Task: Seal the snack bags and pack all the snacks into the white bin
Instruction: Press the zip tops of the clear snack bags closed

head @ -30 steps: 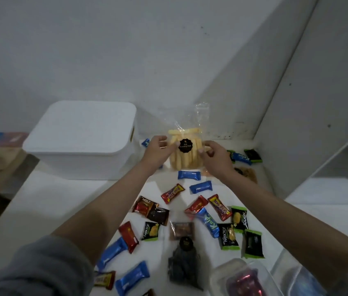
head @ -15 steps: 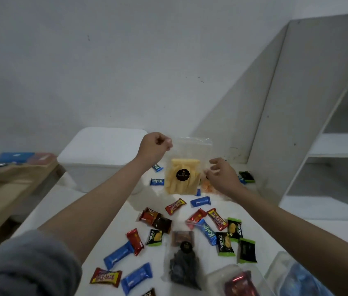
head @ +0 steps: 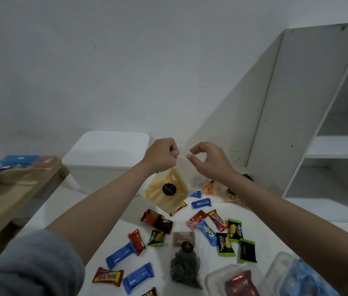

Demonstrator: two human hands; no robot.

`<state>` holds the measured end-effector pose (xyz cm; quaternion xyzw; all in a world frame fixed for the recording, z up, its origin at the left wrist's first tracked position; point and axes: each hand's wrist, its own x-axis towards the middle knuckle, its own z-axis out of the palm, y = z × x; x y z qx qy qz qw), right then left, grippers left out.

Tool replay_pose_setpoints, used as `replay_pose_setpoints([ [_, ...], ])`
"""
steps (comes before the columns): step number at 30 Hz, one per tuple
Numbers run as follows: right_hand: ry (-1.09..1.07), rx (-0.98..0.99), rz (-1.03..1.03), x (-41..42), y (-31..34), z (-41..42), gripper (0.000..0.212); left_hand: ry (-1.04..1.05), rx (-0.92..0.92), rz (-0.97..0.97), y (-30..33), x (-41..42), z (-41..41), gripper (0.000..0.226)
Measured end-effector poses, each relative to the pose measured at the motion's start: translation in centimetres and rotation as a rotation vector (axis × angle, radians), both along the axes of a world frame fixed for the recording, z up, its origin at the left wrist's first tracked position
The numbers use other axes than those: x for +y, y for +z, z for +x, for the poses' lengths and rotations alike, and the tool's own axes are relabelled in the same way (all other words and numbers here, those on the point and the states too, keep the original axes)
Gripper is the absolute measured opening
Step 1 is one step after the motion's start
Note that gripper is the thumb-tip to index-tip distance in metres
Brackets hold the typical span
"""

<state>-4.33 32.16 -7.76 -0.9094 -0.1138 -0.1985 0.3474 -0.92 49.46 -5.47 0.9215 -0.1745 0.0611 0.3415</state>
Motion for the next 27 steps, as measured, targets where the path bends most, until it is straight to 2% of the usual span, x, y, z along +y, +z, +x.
replay_pose_setpoints([
  [10, 0.061, 0.073, 0.057, 0.3, 1.0, 0.0, 0.016, -0.062, 0.011, -0.09, 0.4, -0.9, -1.1, 0.025],
  [13, 0.082, 0.081, -0.01, 0.3, 1.2, -0.2, 0.015, -0.074, 0.009, -0.101, 0.4, -1.2, -1.2, 0.017],
  [18, 0.097, 0.021, -0.122, 0.1, 1.5, -0.2, 0.014, -0.096, 0.027, -0.175, 0.3, -1.3, -1.2, 0.02],
  [22, 0.109, 0.022, -0.155, -0.4, 1.7, -0.1, 0.01, -0.142, 0.063, -0.239, 0.5, -1.2, -1.4, 0.013],
  [27, 0.137, 0.039, -0.172, -0.4, 2.1, -0.2, 0.01, -0.162, 0.076, -0.193, 0.6, -0.8, -1.4, 0.007],
])
